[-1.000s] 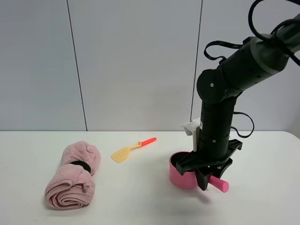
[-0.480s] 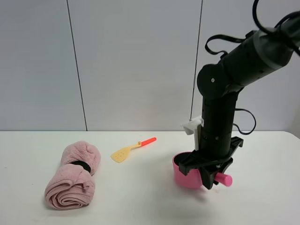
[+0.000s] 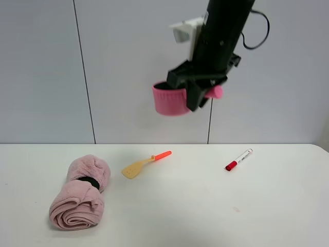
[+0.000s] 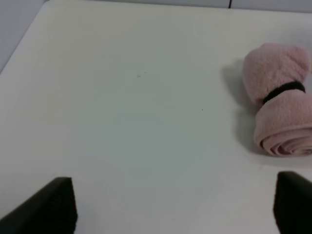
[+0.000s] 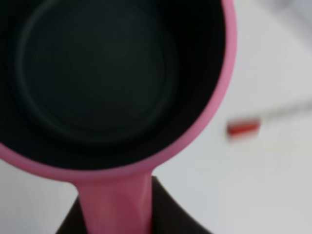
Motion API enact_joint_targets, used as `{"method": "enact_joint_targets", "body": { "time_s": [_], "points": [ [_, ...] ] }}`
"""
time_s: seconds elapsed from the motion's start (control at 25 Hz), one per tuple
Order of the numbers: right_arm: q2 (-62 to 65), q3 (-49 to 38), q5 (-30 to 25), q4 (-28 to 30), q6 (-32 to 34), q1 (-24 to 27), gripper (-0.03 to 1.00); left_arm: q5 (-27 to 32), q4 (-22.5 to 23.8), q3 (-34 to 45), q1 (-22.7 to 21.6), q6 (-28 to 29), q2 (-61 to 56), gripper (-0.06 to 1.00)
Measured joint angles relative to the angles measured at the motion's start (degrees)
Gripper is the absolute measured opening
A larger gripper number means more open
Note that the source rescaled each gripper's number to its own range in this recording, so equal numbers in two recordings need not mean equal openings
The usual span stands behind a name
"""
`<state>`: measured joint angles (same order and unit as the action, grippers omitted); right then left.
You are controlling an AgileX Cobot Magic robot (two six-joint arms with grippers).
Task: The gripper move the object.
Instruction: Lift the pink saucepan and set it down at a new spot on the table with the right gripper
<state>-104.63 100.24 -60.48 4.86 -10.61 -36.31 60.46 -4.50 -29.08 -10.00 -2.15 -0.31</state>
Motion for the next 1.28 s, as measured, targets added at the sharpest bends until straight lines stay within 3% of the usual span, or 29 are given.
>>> {"method": "enact_joint_targets", "body": {
  "time_s": [0.28,0.44,0.92,1.28],
  "points": [
    [-0.6,6.6,9.0,0.0,-11.6,-2.4,0.00,0.0,-0.1,0.0,0.0,0.0,0.0,1.00],
    [-5.2,12.0,9.8,-0.1,-17.0,-3.8,0.00,0.0,-0.1,0.0,0.0,0.0,0.0,1.00],
    [-34.1,44.4,3.2,-7.2,-17.6,-4.3,0.00,0.0,-0.1,0.0,0.0,0.0,0.0,1.00],
    [-44.4,47.5,5.0,-11.6,-17.6,-3.4,0.00,0.0,-0.1,0.0,0.0,0.0,0.0,1.00]
  ]
}}
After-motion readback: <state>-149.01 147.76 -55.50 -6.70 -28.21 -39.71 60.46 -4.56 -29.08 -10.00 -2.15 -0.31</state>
